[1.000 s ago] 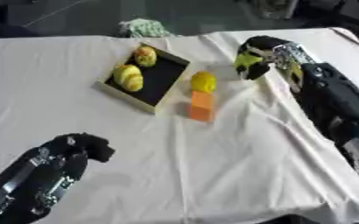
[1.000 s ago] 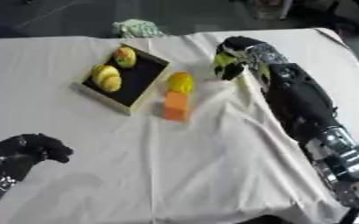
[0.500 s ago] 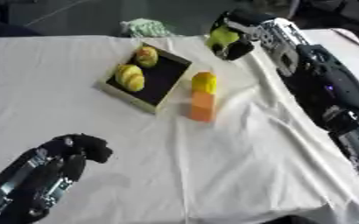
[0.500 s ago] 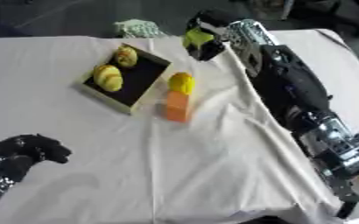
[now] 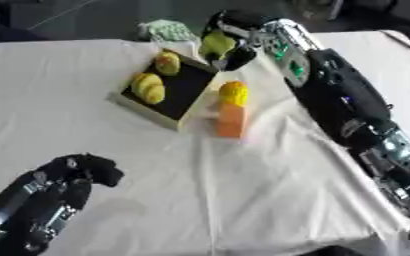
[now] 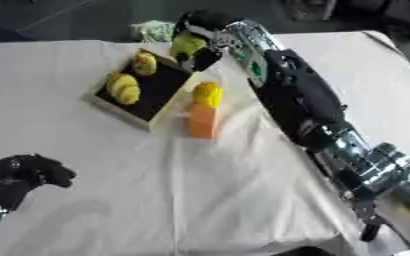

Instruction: Pick up objects on the table and place them in the box.

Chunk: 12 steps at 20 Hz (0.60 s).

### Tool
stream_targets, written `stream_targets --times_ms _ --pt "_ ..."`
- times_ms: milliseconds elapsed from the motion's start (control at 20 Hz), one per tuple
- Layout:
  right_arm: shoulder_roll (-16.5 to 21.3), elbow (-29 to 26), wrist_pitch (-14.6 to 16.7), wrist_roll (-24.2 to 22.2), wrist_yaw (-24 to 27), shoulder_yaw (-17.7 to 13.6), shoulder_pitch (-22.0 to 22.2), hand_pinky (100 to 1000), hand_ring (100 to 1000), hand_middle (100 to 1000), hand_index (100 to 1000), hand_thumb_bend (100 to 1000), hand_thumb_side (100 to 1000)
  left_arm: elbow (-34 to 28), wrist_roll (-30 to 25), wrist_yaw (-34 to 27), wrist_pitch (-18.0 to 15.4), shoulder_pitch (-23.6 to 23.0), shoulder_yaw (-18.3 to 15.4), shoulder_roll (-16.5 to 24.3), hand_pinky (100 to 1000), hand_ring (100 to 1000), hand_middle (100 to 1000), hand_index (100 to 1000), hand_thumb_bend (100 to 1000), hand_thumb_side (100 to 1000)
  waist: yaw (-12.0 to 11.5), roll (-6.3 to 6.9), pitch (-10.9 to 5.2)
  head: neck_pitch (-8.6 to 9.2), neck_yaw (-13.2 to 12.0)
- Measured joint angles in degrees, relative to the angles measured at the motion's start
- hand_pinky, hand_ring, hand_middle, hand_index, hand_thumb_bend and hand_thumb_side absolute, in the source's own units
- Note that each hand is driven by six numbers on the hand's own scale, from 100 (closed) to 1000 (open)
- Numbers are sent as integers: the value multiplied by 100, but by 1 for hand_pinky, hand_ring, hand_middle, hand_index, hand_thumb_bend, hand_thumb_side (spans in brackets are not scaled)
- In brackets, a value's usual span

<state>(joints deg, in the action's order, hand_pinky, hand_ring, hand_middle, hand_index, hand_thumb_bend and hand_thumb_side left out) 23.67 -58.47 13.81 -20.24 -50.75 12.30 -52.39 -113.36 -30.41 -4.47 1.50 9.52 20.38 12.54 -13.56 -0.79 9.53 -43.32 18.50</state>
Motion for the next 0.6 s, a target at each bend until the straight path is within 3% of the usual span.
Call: stream_targets --times_ms 150,600 --pt "-184 123 25 228 -99 31 -3 456 574 780 848 100 218 0 -16 -7 -5 13 25 -3 746 758 626 785 100 651 -31 1 5 5 29" --pt "-534 526 74 971 -528 81 30 644 789 893 919 100 218 0 -32 -32 2 55 27 -48 746 758 625 785 100 652 -86 21 29 8 79"
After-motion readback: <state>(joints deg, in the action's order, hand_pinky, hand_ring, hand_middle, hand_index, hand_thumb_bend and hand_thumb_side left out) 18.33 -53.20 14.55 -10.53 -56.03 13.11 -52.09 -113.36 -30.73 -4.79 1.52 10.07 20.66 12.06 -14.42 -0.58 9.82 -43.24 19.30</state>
